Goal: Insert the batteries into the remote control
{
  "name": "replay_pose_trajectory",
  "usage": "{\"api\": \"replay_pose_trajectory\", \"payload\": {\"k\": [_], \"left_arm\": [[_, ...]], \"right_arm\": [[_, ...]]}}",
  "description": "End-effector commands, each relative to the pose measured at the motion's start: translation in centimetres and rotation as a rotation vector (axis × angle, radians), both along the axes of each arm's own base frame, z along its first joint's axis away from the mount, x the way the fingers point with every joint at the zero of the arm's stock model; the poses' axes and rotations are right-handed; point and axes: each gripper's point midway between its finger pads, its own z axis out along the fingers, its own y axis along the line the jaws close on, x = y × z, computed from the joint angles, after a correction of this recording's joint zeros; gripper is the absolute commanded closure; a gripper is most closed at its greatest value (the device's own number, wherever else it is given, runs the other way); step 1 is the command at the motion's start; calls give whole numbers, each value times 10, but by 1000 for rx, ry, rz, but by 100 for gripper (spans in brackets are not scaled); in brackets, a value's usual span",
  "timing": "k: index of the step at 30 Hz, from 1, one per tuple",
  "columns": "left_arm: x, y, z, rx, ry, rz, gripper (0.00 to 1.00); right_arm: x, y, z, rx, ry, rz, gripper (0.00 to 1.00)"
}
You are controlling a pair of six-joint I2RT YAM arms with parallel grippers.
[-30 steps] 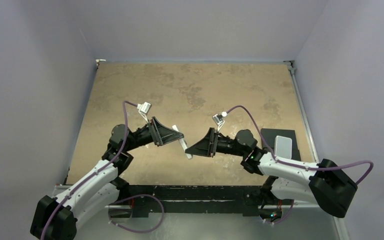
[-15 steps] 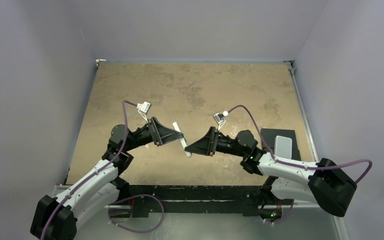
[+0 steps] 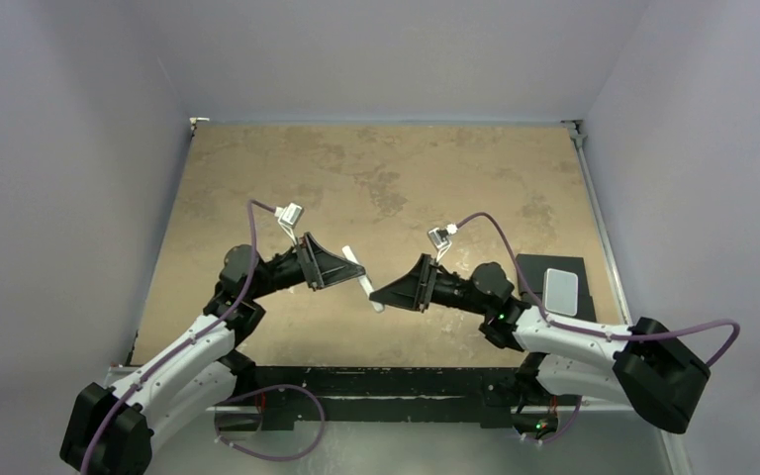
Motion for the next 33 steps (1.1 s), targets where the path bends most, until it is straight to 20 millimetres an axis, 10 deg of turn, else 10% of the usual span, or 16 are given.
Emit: {"api": "replay_pose_trajectory", "payload": {"k": [1,10,33], "left_arm": [[9,2,2,14,-21,46,100],[18,2,-9,72,18,71,100],[61,16,-116,642,217,194,100]], "right_arm": [[-2,-8,5,-16,-73,-28,38],[5,-23,-8,-167,-137,-105,8],[29,-84,4,-525,-291,-338,6]]}}
